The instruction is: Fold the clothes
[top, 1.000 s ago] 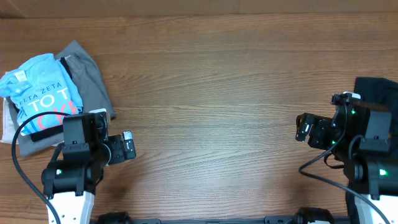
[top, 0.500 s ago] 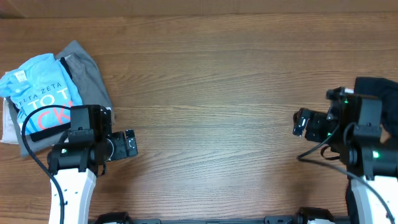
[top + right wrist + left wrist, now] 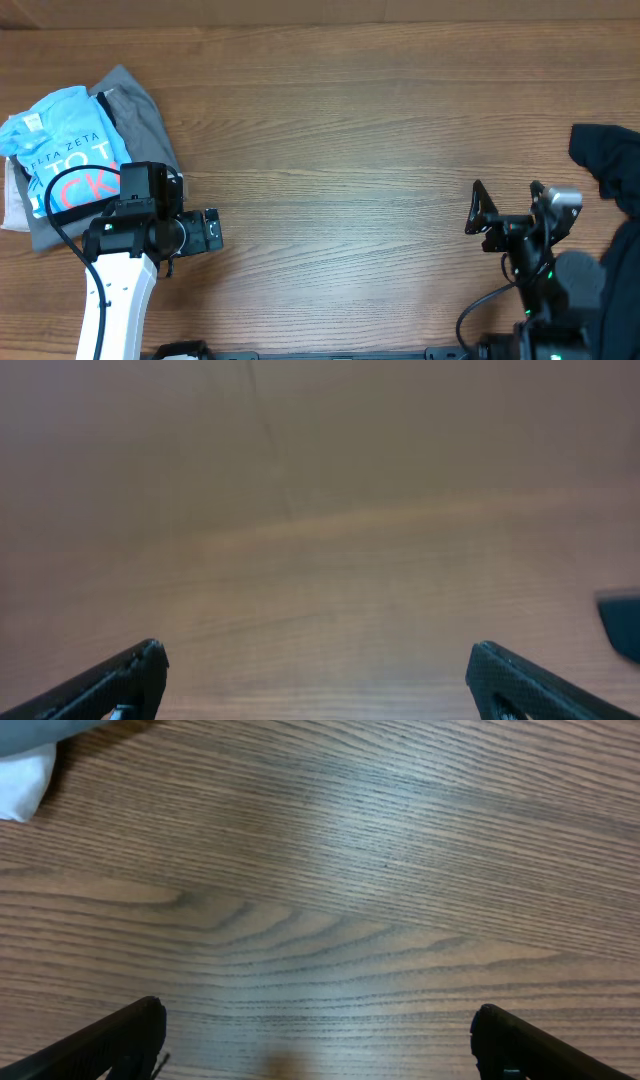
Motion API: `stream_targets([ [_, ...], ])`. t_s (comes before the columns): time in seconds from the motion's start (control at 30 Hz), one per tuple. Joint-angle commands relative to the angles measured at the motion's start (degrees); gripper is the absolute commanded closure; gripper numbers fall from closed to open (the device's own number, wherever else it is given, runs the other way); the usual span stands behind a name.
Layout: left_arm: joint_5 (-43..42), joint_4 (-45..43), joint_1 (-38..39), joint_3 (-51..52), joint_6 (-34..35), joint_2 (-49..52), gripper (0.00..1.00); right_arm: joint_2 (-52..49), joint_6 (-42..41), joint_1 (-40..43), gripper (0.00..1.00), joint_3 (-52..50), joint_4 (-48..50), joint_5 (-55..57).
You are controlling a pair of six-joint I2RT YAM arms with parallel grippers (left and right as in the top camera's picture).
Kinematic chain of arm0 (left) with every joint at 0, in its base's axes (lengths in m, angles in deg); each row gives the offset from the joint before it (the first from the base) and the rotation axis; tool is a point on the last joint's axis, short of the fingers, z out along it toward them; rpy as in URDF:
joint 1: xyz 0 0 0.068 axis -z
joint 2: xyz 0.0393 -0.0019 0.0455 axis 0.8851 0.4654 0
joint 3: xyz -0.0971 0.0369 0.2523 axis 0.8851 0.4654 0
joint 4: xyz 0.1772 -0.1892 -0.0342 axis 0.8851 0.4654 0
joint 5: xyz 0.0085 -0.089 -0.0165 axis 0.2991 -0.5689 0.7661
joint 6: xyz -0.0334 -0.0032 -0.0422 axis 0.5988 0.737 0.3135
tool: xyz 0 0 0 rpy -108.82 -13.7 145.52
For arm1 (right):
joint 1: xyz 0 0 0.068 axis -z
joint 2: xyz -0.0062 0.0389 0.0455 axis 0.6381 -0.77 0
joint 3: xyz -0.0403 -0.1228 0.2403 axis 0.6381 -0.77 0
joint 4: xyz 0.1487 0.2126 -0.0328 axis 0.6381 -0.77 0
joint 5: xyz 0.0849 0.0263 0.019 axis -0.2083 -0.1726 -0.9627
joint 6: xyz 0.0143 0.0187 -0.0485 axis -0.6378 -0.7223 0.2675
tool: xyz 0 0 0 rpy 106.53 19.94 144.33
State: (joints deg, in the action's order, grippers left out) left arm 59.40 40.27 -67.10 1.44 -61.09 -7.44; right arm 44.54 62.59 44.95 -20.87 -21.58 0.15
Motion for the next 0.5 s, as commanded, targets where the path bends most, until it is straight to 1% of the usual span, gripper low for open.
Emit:
stream_targets([
  [0.0,0.5,-0.1,0.0,0.3,0.6,0.2,0.00,6.2,0.2,-1.7,0.00,-8.6,8.8,-1.9],
  [0.13,0.5,-0.1,0.0,0.3,0.6,0.2,0.00,12.0,0.2,-3.7,0.00,-15.9,17.2,-1.2],
  [0.23,0.5,-0.1,0.0,0.3,0.6,0.2,0.00,15.8,0.2,-4.3,0.00,-19.3,20.0,-0.1],
  [0.37,0.5,-0.1,0.0,0.3,0.6,0.2,0.00,20.4,0.2,-5.5,0.00,-22.8,20.1,1.4],
  [0.47,0.5,-0.1,0.0,0.3,0.6,0.2,0.00,20.8,0.4,-6.6,0.00,-23.0,15.4,2.2],
])
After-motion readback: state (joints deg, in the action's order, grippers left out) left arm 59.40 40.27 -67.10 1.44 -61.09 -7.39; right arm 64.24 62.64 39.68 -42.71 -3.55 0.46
